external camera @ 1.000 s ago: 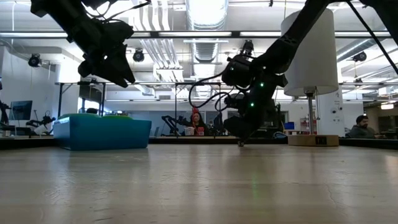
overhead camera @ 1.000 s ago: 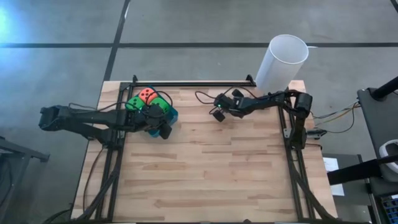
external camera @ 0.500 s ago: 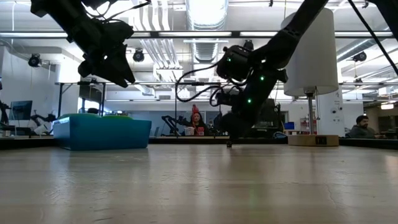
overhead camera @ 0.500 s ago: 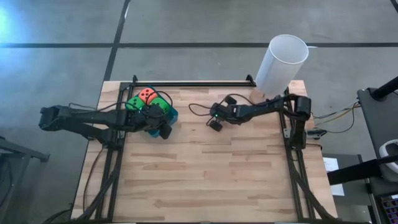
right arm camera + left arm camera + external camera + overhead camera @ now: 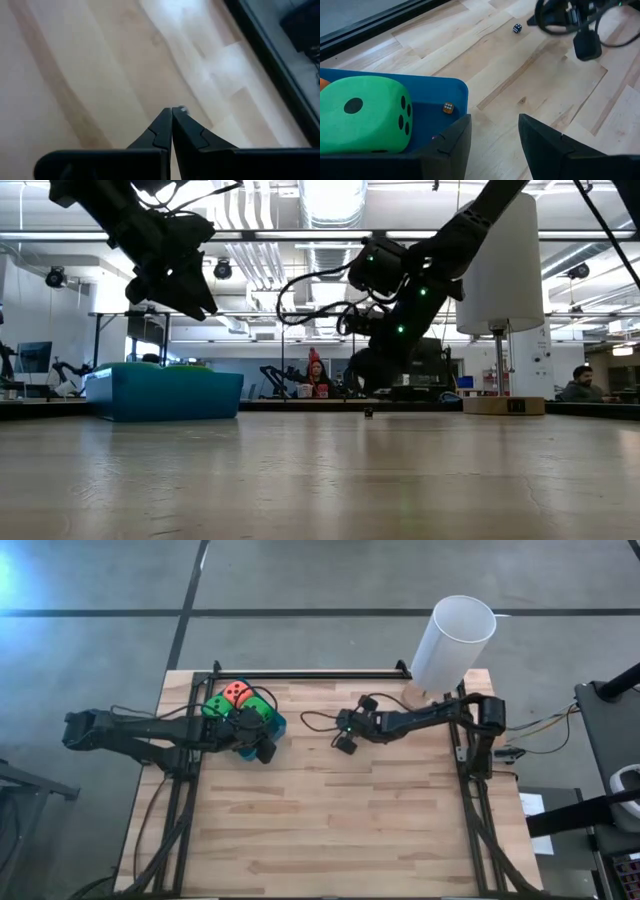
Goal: Pick & Place Dice
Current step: Put the small black dice into the blue bin
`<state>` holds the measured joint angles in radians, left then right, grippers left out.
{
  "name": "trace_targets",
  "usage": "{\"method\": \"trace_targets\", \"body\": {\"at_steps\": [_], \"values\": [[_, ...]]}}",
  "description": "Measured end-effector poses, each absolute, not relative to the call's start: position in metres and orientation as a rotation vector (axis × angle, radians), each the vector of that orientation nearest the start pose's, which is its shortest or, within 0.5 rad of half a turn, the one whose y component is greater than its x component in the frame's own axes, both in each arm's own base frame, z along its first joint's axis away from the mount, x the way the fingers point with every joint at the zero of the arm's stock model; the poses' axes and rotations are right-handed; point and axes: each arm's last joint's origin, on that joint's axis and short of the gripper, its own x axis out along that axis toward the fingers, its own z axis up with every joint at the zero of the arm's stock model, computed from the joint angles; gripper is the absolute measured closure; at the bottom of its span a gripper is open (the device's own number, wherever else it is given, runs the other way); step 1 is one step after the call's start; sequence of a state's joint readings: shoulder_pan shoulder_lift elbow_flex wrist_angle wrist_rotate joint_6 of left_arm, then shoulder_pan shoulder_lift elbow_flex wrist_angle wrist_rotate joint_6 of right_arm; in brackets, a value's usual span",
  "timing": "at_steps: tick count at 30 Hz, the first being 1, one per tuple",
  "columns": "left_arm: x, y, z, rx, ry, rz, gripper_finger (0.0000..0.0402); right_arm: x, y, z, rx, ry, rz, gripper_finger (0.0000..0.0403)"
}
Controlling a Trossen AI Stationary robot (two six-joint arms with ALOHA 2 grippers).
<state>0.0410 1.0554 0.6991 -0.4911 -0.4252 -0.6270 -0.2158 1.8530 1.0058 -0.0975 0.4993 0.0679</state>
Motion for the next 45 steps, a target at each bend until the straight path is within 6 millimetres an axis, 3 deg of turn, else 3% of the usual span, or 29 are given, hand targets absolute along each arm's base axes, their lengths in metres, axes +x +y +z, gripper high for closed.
{"method": "trace_targets", "body": {"at_steps": [7,15,19,28,45], "values": [[0.202,0.020,0.233,-0.416,0.670,0.680,0.0230,0.334,-0.116,0.155,-0.027,0.880,-0.765,0.0394],[0.202,0.020,0.233,-0.416,0.670,0.680,0.0230,0.320,-0.154,0.150,0.086,0.889,-0.783,0.0394],[0.202,0.020,0.233,-0.416,0.670,0.680,0.0234,0.316,-0.164,0.150,0.129,0.881,-0.768,0.0394],[0.202,0.020,0.233,-0.416,0.670,0.680,0.0230,0.321,-0.164,0.132,0.189,0.904,-0.651,0.0394],[0.202,0.020,0.233,-0.416,0.670,0.680,0.0235,0.327,-0.148,0.130,0.190,0.904,-0.592,0.0394]]}}
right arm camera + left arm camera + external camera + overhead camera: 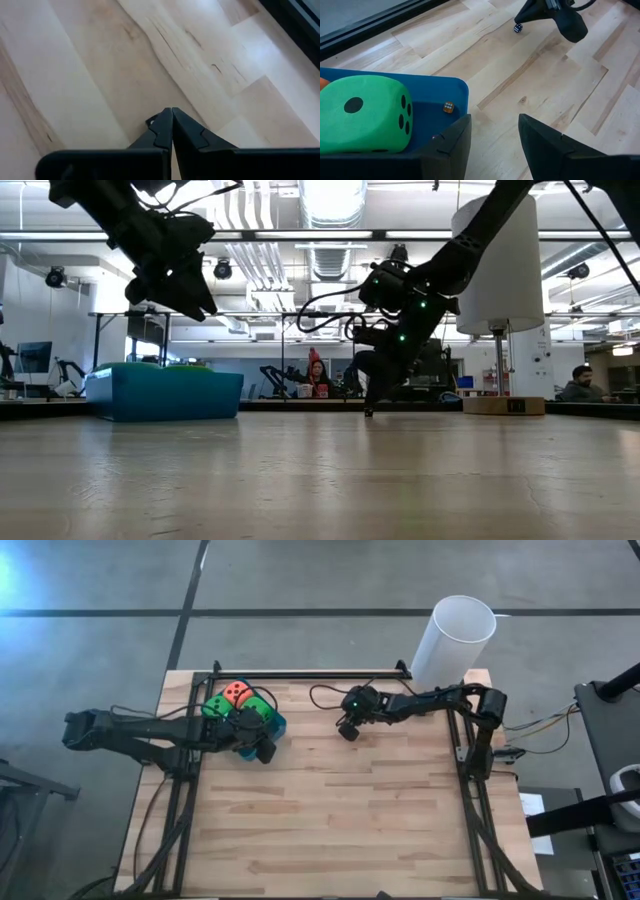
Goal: Pick & Place Dice
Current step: Put the small black dice into the blue bin
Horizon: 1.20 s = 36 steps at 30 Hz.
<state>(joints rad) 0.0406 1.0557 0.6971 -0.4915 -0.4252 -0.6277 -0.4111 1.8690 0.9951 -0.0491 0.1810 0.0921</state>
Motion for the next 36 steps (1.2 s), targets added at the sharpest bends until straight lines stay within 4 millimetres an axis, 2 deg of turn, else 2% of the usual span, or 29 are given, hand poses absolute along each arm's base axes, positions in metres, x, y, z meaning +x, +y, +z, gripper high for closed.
{"method": "trace_targets", "body": {"at_steps": [14,21,32,36], "values": [[0.201,0.020,0.229,-0.412,0.682,0.683,0.0230,0.330,-0.139,0.129,0.185,0.903,-0.570,0.0394],[0.201,0.020,0.230,-0.415,0.673,0.681,0.0236,0.337,-0.123,0.129,0.174,0.901,-0.531,0.0394],[0.203,0.020,0.231,-0.420,0.658,0.677,0.0224,0.349,-0.085,0.130,0.136,0.891,-0.436,0.0394],[0.203,0.020,0.231,-0.420,0.658,0.677,0.0222,0.349,-0.084,0.134,0.104,0.878,-0.454,0.0394]]}}
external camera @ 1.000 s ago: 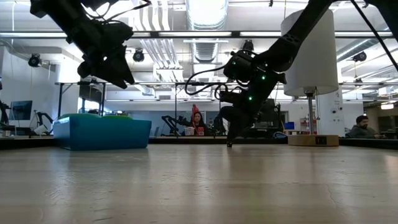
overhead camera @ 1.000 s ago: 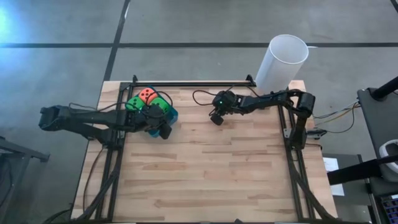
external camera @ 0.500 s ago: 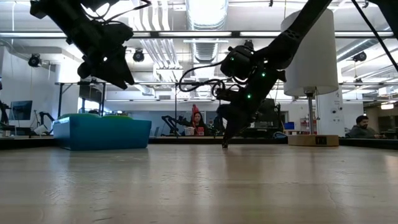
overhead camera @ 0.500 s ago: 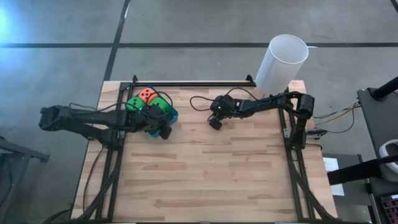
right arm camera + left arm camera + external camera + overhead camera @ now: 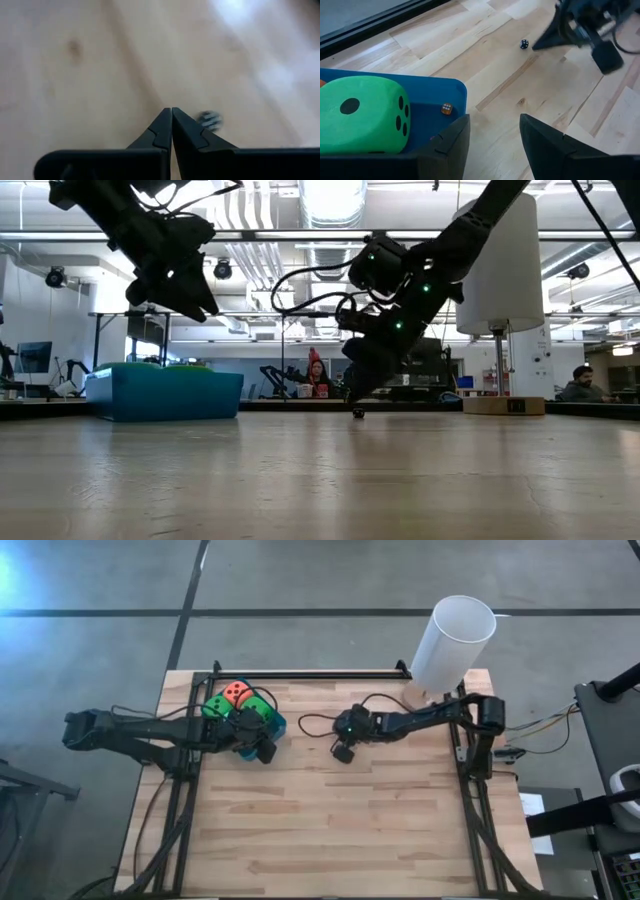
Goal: Pick & Place Dice
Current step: Put the small black dice into the blue bin
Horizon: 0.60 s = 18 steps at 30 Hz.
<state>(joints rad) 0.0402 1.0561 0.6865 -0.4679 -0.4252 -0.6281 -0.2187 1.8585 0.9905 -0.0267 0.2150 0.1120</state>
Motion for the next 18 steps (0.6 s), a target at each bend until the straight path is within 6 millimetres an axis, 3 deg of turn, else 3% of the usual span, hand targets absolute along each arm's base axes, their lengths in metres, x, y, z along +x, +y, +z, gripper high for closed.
{"method": "trace_targets", "body": {"at_steps": [11,18], "values": [[0.202,0.020,0.231,-0.419,0.658,0.677,0.0232,0.340,-0.117,0.133,0.132,0.870,-0.619,0.0394],[0.202,0.020,0.231,-0.419,0.659,0.677,0.0229,0.337,-0.119,0.130,0.138,0.880,-0.627,0.0394]]}}
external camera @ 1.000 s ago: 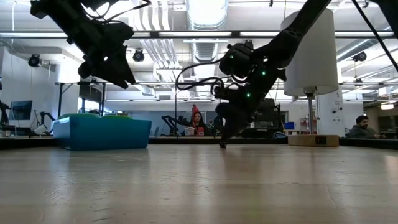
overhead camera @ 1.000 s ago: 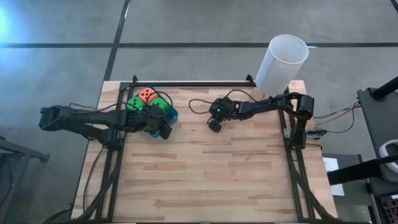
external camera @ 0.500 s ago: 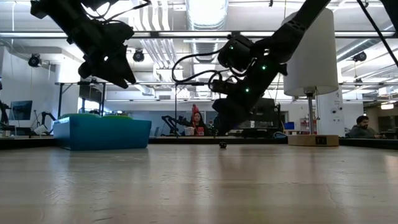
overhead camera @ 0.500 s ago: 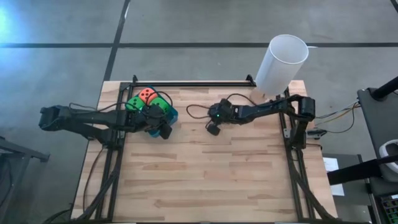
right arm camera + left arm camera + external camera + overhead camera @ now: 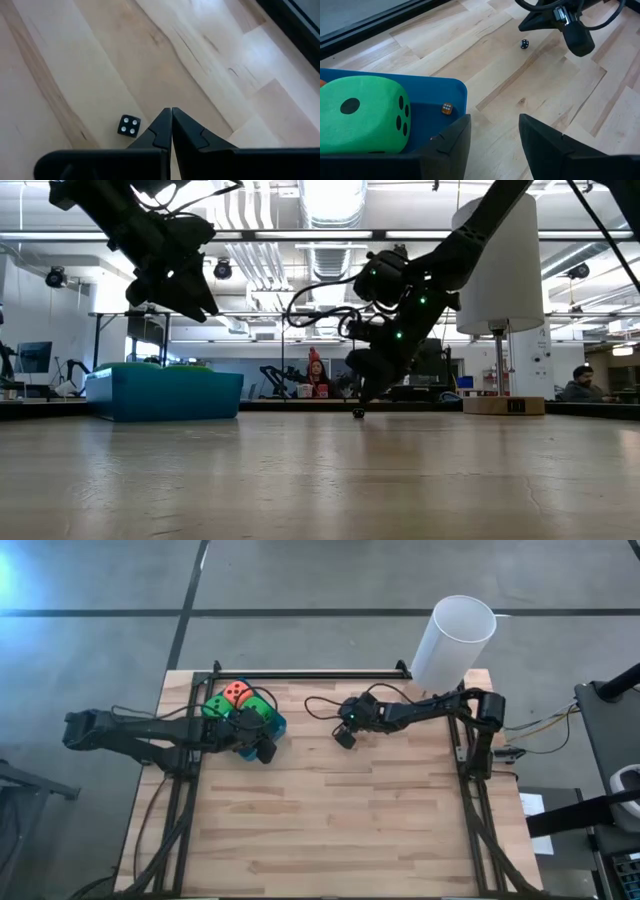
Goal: Pick & Place Dice
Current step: Put the small black dice into the blue bin
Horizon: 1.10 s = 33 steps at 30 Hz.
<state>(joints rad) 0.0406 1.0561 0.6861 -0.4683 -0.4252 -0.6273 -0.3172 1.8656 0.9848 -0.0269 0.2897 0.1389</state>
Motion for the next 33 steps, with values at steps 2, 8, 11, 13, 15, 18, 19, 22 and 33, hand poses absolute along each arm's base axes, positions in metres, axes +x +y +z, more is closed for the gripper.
{"method": "trace_targets", "body": {"at_steps": [2,8,11,13,15,18,19,22,33], "values": [[0.202,0.020,0.231,-0.419,0.659,0.677,0.0226,0.337,-0.119,0.130,0.138,0.880,-0.627,0.0394],[0.202,0.020,0.231,-0.419,0.659,0.677,0.0220,0.337,-0.117,0.129,0.150,0.881,-0.617,0.0394],[0.202,0.020,0.231,-0.419,0.659,0.677,0.0218,0.337,-0.114,0.128,0.148,0.886,-0.610,0.0394],[0.202,0.020,0.231,-0.419,0.659,0.677,0.0217,0.337,-0.112,0.127,0.149,0.886,-0.607,0.0394],[0.202,0.020,0.231,-0.419,0.659,0.677,0.0217,0.337,-0.112,0.126,0.148,0.889,-0.606,0.0394],[0.202,0.020,0.231,-0.419,0.659,0.677,0.0219,0.336,-0.112,0.125,0.150,0.892,-0.607,0.0394],[0.202,0.020,0.231,-0.419,0.659,0.677,0.0220,0.335,-0.112,0.124,0.150,0.894,-0.607,0.0394],[0.202,0.020,0.231,-0.419,0.659,0.677,0.0225,0.335,-0.109,0.123,0.148,0.896,-0.602,0.0394],[0.202,0.020,0.231,-0.419,0.659,0.677,0.0233,0.340,-0.094,0.123,0.125,0.892,-0.558,0.0394]]}}
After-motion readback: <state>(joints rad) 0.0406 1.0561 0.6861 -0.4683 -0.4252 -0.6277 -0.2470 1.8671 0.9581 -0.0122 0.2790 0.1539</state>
